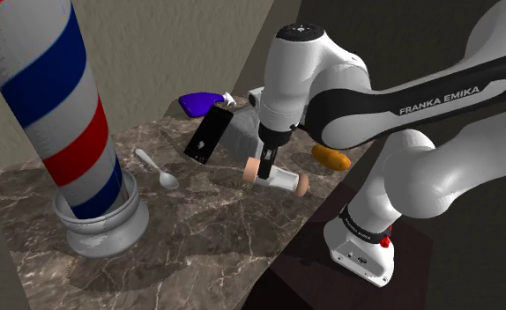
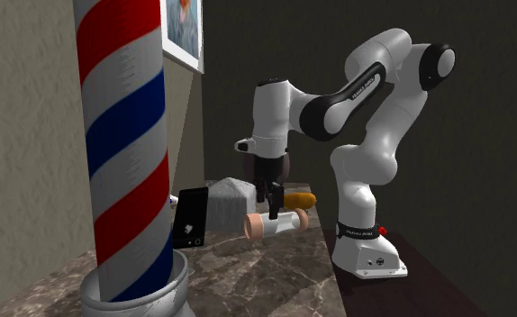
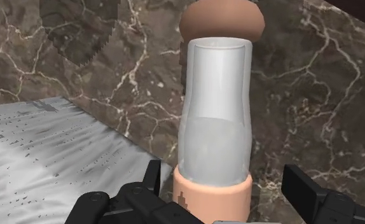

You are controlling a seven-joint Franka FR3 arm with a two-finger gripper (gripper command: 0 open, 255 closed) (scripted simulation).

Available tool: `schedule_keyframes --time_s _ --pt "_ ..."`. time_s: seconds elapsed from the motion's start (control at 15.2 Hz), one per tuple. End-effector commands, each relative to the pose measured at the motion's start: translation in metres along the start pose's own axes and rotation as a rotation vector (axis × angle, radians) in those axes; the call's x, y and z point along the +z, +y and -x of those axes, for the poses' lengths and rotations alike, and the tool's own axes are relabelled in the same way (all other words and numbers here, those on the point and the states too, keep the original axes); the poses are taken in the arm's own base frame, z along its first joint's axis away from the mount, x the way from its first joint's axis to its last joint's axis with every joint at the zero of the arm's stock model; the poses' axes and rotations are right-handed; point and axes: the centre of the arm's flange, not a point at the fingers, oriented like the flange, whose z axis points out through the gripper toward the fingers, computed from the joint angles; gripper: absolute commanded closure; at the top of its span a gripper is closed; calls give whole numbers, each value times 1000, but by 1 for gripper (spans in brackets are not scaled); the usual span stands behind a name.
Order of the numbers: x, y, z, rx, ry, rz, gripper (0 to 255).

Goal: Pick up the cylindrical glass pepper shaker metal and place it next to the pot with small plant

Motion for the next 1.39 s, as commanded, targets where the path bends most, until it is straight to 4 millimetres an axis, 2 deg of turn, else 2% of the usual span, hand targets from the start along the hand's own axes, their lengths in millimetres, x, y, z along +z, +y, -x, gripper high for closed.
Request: schedule_keyframes --time_s 0.0,0.33,0.79,0.86,1.32 --pt "10 -1 0 -6 2 2 0" --pt "35 -1 0 -6 2 2 0" --pt "35 -1 0 -6 2 2 0" --pt "35 -1 0 -6 2 2 255" --pt "34 -1 0 -6 2 2 255"
